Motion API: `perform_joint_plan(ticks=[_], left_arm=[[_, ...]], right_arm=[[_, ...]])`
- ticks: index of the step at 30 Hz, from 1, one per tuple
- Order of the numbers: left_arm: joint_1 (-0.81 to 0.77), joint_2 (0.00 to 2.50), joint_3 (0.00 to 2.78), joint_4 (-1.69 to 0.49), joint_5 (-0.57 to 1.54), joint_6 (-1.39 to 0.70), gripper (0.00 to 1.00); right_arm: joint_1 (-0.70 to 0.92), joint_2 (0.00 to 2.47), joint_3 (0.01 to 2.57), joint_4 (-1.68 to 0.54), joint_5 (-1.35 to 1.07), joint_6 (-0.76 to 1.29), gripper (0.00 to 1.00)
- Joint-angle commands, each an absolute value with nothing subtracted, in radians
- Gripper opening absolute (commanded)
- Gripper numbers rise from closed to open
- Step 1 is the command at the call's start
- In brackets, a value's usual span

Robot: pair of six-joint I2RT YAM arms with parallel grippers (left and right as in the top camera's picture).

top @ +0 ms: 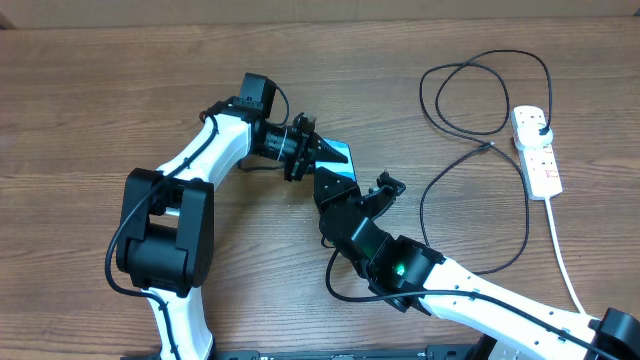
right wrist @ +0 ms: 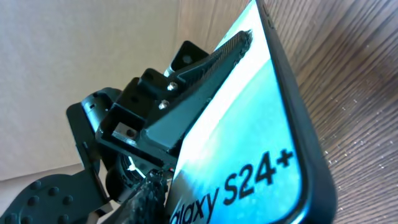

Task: Plug charger to phone and switch on socket

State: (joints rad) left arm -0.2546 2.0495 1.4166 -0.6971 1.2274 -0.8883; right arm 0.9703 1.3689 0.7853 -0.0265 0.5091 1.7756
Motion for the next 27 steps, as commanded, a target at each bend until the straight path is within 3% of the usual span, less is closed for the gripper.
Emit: perform_joint_plan(ticks=[1, 6, 10, 14, 20, 27], left_arm=[[-0.266, 2.033, 1.417, -0.698, 1.193, -0.902, 0.04], [-0.266, 2.033, 1.417, -0.698, 1.162, -0.901, 0.04], [-0.266, 2.033, 1.417, -0.698, 1.104, -0.897, 0.04], [-0.262, 2.033, 1.417, -0.698, 1.059, -0.897, 0.04], [-0.262, 2.033, 1.417, -0.699, 1.038, -0.881, 0.04], [-0.265, 2.033, 1.417, -0.708, 1.052, -0.781, 0.04]], right_arm=[[0.986, 1.359, 0.813, -0.056, 0.481, 1.698, 0.3], [0.986, 1.359, 0.813, -0.09, 0.47, 1.692, 0.41], [0.986, 1.358, 0.813, -0.123, 0.44, 1.508, 0.53], [0.986, 1.327, 0.813, -0.13, 0.376, 1.345, 1.0], [0.986, 1.17, 0.813, -0.197, 0.393, 1.137, 1.0], [0.986, 0.946, 0.813, -0.518, 0.587, 1.087, 1.0]])
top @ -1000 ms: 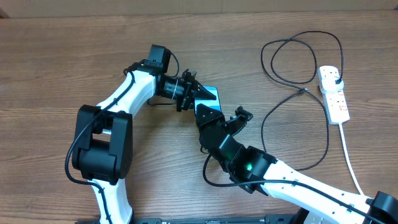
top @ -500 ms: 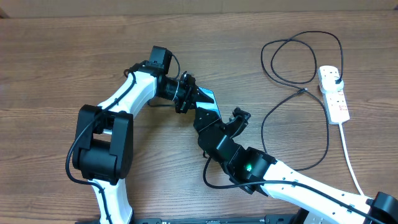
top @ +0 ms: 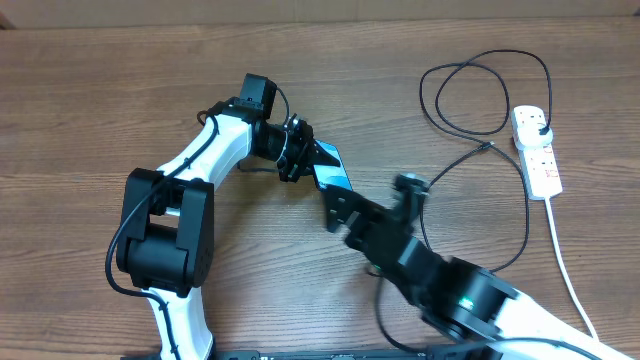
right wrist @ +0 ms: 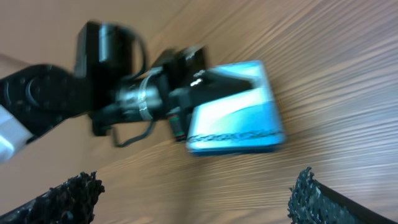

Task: Plug charger to phone and switch on socket

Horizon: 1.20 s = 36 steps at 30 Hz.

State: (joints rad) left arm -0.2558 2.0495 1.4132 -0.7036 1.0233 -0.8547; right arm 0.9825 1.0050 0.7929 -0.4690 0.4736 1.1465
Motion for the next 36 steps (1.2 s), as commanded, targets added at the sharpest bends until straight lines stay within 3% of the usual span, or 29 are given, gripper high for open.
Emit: perform_joint_plan(ticks=[1, 8, 14, 23, 26, 36], left_arm=[[-0.266, 2.033, 1.417, -0.709, 1.065, -0.764, 0.04], [-0.279, 2.033, 1.417, -0.709, 1.213, -0.729, 0.04], [-0.285, 2.033, 1.417, -0.709, 1.221, -0.729, 0.05], [-0.285, 2.033, 1.417, -0.707, 1.197, -0.737, 0.04], [-0.285, 2.033, 1.417, -0.707, 1.197, -0.737, 0.04], [-0.285, 2.033, 1.417, -0.706, 1.188, -0.736, 0.04]], right_arm=[[0.986, 0.918, 0.813, -0.575, 0.616, 1.087, 1.0], [0.907, 0.818, 0.813, -0.836, 0.64, 1.182, 1.0], [0.636, 0.838, 0.813, -0.898, 0.501, 1.064, 1.0], [0.121, 1.023, 0.813, -0.746, 0.079, 0.687, 1.0], [0.004, 1.14, 0.813, -0.672, -0.003, 0.645, 1.0], [-0.098, 1.478, 0.813, -0.373, -0.14, 0.646, 1.0]])
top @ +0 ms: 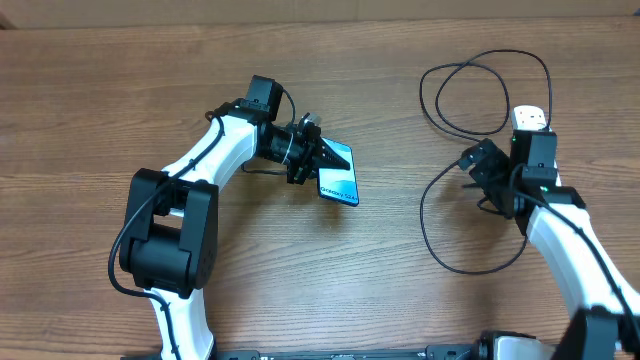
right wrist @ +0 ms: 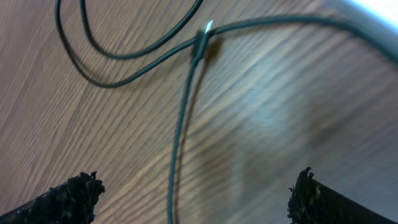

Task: Plug charger to phone and switch on socket
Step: 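Grasp the black USB-C cable end near the power strip with the right gripper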

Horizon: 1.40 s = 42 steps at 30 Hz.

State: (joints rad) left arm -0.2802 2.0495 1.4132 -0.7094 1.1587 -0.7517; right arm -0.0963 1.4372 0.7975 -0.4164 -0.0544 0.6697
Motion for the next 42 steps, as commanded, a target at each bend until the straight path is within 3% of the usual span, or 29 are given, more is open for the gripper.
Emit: perform_joint_plan(ticks=[1, 11, 20, 24, 35, 42], left_arm=[[-0.285, 2.033, 1.417, -0.706, 1.179, -0.736, 0.04], [-0.284, 2.033, 1.417, -0.706, 1.145, -0.737, 0.04], [-0.282, 2.033, 1.417, -0.706, 1.116, -0.737, 0.04], [-0.282, 2.033, 1.417, -0.706, 1.118, -0.75, 0.04], [-0.282, 2.033, 1.417, -0.706, 1.118, -0.768, 0.04], [-0.282, 2.033, 1.417, -0.706, 1.119, -0.769, 0.04]], right_arm=[[-0.097, 1.5, 0.813, -0.346, -0.141, 0.646, 1.0], [-0.098, 1.642, 0.813, -0.169, -0.14, 0.657, 0.77], [-0.098, 1.726, 0.813, -0.075, -0.089, 0.658, 0.67], [-0.098, 1.775, 0.813, -0.073, -0.105, 0.657, 0.54], [-0.097, 1.791, 0.813, -0.045, -0.114, 0.657, 0.5], [-0.097, 1.791, 0.813, -0.007, -0.093, 0.657, 0.4]])
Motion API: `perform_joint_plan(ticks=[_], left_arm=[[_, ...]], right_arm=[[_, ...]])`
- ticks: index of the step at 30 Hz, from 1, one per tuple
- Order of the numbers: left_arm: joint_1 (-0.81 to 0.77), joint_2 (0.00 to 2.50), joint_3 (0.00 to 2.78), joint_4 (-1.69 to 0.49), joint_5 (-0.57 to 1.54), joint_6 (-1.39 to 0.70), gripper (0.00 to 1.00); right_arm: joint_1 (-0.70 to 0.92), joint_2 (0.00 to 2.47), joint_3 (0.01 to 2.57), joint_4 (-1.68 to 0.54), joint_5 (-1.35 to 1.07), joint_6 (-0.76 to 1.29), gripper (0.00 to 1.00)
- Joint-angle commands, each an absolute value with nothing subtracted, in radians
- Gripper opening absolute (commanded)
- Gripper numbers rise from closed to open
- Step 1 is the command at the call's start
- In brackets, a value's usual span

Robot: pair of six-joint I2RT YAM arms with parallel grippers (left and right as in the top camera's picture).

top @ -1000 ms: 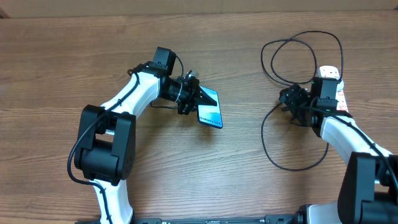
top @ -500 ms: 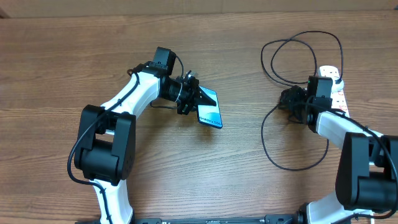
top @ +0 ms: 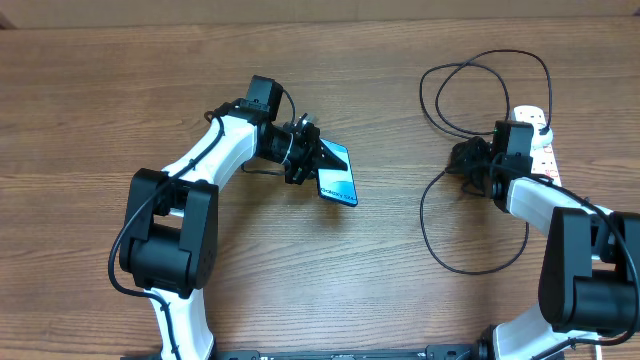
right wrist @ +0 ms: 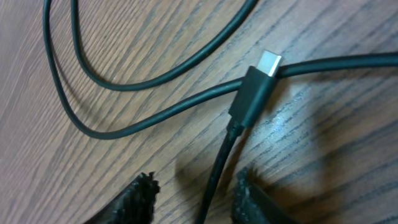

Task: Plug charger to phone and switch on socket
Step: 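Grasp the black USB-C cable end near the power strip with the right gripper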

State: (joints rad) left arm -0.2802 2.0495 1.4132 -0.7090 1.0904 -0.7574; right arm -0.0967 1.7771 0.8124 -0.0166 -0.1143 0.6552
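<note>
My left gripper (top: 320, 161) is shut on the phone (top: 338, 180), a dark handset with a lit blue screen, held tilted above the table's middle. The black charger cable (top: 432, 215) loops across the right side. Its USB-C plug (right wrist: 254, 94) lies on the wood with the metal tip pointing away from me. My right gripper (right wrist: 196, 202) is down at the table just behind the plug. The cable runs between its fingertips (right wrist: 137, 198), with a gap on each side, so it is open. In the overhead view the right gripper (top: 466, 160) sits left of the white power strip (top: 541, 163).
A white charger adapter (top: 529, 120) is plugged into the far end of the power strip. The strip's white lead (top: 562, 260) runs toward the front right. More loops of the black cable (top: 480, 95) lie behind the right gripper.
My right gripper was wide open above the cable; now it is low at the plug, fingers much closer together with the cable between them. The left gripper still holds the phone in place.
At first my right gripper was close against the phone that the left gripper held. Then it stood open, back from the phone. Later it was wide open over the cable near the power strip, and now it straddles the cable behind the plug.
</note>
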Motion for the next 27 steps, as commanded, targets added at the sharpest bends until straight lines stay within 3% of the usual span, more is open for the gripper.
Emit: perform_joint_plan(ticks=[1, 4, 13, 19, 27], left_arm=[[-0.282, 2.033, 1.417, -0.706, 1.119, -0.774, 0.04], [-0.282, 2.033, 1.417, -0.706, 1.119, -0.775, 0.04], [-0.282, 2.033, 1.417, -0.706, 1.157, -0.762, 0.04], [-0.281, 2.033, 1.417, -0.705, 1.197, -0.762, 0.04], [-0.282, 2.033, 1.417, -0.706, 1.232, -0.724, 0.04]], right_arm=[[-0.097, 1.791, 0.813, -0.004, -0.084, 0.657, 0.39], [-0.097, 1.791, 0.813, -0.005, -0.068, 0.657, 0.35], [-0.097, 1.791, 0.813, -0.008, -0.109, 0.656, 0.04], [-0.098, 1.776, 0.813, -0.065, -0.218, 0.657, 0.04], [-0.098, 1.621, 0.813, -0.297, -0.439, 0.588, 0.04]])
